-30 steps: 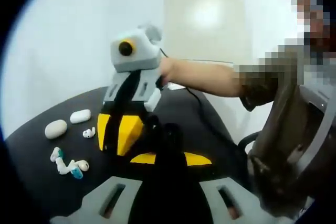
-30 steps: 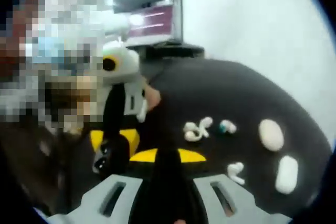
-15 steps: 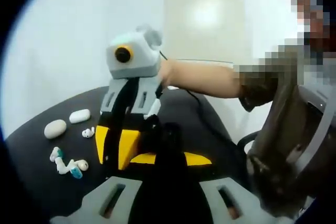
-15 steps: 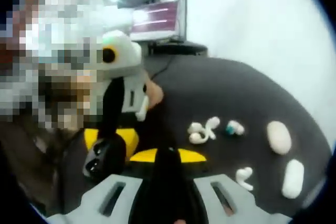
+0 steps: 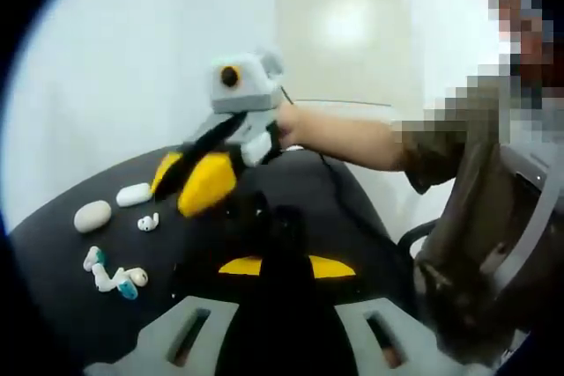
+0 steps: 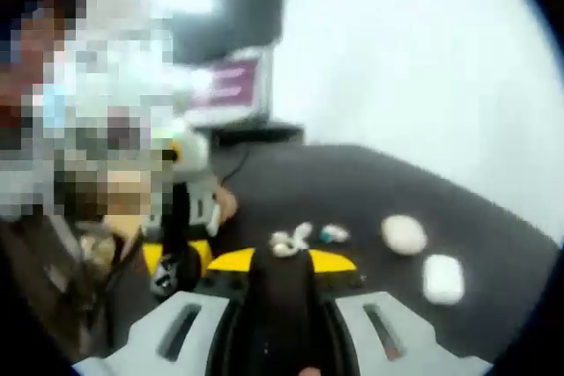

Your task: Pick up three earphones and place each one into its charging case using tactile feedback, ensure that each earphone is properly inserted and securely positioned inside the case.

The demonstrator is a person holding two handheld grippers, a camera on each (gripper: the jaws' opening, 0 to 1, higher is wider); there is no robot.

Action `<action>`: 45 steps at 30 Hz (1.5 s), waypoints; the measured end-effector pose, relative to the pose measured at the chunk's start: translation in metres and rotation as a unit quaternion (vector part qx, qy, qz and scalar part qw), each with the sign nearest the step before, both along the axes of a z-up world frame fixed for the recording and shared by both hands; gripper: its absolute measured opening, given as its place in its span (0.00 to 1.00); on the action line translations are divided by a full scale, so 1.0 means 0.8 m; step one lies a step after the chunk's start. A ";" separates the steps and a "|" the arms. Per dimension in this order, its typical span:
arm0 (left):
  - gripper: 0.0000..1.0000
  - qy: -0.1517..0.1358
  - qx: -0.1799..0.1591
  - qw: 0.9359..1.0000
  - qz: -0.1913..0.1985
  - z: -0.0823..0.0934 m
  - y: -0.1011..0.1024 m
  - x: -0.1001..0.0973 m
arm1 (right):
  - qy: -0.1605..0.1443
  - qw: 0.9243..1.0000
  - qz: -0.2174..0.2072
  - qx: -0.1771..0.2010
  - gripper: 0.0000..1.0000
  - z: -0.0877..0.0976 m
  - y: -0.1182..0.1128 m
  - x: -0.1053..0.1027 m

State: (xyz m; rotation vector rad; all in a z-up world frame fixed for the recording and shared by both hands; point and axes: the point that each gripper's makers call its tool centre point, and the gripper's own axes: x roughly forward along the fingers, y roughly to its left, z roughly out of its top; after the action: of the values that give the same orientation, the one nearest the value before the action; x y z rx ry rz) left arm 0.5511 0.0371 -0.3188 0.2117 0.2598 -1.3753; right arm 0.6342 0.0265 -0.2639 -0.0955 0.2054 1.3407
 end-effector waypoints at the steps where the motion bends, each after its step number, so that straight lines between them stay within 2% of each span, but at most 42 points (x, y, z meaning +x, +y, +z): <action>1: 0.14 0.000 0.000 1.000 0.000 0.000 0.000 0.000 | 0.018 1.000 -0.007 0.023 0.23 0.005 -0.008 -0.004; 2: 0.14 0.001 0.000 1.000 0.000 0.000 0.000 0.001 | 0.033 0.999 -0.009 0.042 0.23 0.009 -0.013 -0.009; 4: 0.14 0.003 0.000 1.000 -0.001 0.000 0.000 0.001 | 0.100 0.989 -0.008 0.109 0.23 0.021 -0.022 -0.028; 5: 0.14 0.004 -0.001 1.000 -0.001 0.001 0.000 0.001 | 0.120 0.985 0.017 0.126 0.23 0.021 -0.023 -0.043; 6: 0.14 0.005 -0.001 1.000 -0.001 0.001 0.000 0.002 | 0.121 0.984 0.042 0.120 0.23 0.015 -0.023 -0.059; 7: 0.14 0.006 -0.001 1.000 -0.001 0.001 0.000 0.002 | 0.111 0.987 0.053 0.108 0.23 0.007 -0.022 -0.067; 9: 0.14 0.006 -0.001 1.000 0.000 0.001 0.000 0.001 | 0.062 0.995 0.061 0.043 0.24 -0.021 -0.015 -0.077; 10: 0.14 0.005 -0.001 1.000 0.000 0.001 0.000 0.001 | 0.044 0.997 0.069 0.016 0.25 -0.033 -0.012 -0.082; 11: 0.14 0.005 0.000 1.000 0.001 0.001 0.001 0.002 | 0.039 0.996 0.076 0.003 0.26 -0.039 -0.008 -0.086; 13: 0.14 0.011 -0.001 1.000 0.002 0.002 0.006 0.002 | 0.047 0.993 0.101 0.038 0.26 -0.025 0.001 -0.097; 14: 0.14 0.010 -0.001 1.000 0.001 0.003 0.005 0.002 | 0.053 0.993 0.104 0.031 0.27 -0.026 0.003 -0.100; 16: 0.14 0.009 -0.001 1.000 0.000 0.003 0.004 0.003 | 0.024 0.992 0.123 0.017 0.28 -0.028 0.008 -0.106; 20: 0.14 0.010 0.000 1.000 0.001 0.002 0.004 0.001 | 0.044 0.990 0.128 0.028 0.30 -0.032 0.010 -0.108; 21: 0.14 0.010 -0.001 1.000 0.001 0.002 0.005 0.001 | 0.047 0.990 0.131 0.020 0.30 -0.037 0.011 -0.110; 22: 0.14 0.010 -0.001 1.000 0.002 0.002 0.005 0.001 | 0.037 0.990 0.133 -0.002 0.30 -0.045 0.012 -0.113; 24: 0.14 0.009 0.000 1.000 0.003 0.002 0.004 0.001 | 0.036 0.990 0.135 -0.006 0.30 -0.049 0.018 -0.115; 25: 0.14 0.007 0.001 1.000 0.004 0.001 0.004 0.001 | 0.038 0.990 0.137 -0.008 0.29 -0.051 0.020 -0.115; 27: 0.14 0.003 0.003 1.000 0.005 0.000 0.002 0.000 | 0.035 0.991 0.127 -0.015 0.19 -0.053 0.021 -0.110; 32: 0.15 -0.003 0.005 1.000 0.002 -0.002 0.002 -0.001 | 0.035 0.991 0.131 -0.012 0.19 -0.059 0.017 -0.106; 35: 0.17 -0.004 0.009 1.000 0.001 -0.001 0.008 -0.002 | 0.046 0.990 0.130 -0.010 0.18 -0.059 0.011 -0.104; 38: 0.16 -0.020 0.002 1.000 0.022 0.007 0.023 0.007 | 0.047 0.991 0.127 -0.007 0.18 -0.059 0.008 -0.103; 39: 0.16 -0.019 -0.015 0.999 0.040 0.016 0.030 0.014 | 0.044 0.991 0.127 -0.006 0.18 -0.058 0.007 -0.102; 41: 0.14 -0.010 -0.042 0.997 0.066 0.031 0.044 0.027 | 0.041 0.991 0.129 -0.004 0.18 -0.057 0.006 -0.102; 43: 0.13 -0.002 -0.056 0.994 0.094 0.040 0.057 0.041 | 0.034 0.991 0.130 -0.004 0.18 -0.057 0.006 -0.102; 45: 0.13 0.019 -0.060 0.989 0.134 0.046 0.073 0.060 | 0.030 0.991 0.131 -0.004 0.18 -0.057 0.006 -0.102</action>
State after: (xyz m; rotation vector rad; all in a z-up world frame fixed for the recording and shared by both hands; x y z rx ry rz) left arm 0.5992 0.0957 -0.2816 0.0476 0.2264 -1.1249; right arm 0.5525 0.0312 -0.3092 -0.0917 0.2564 1.6065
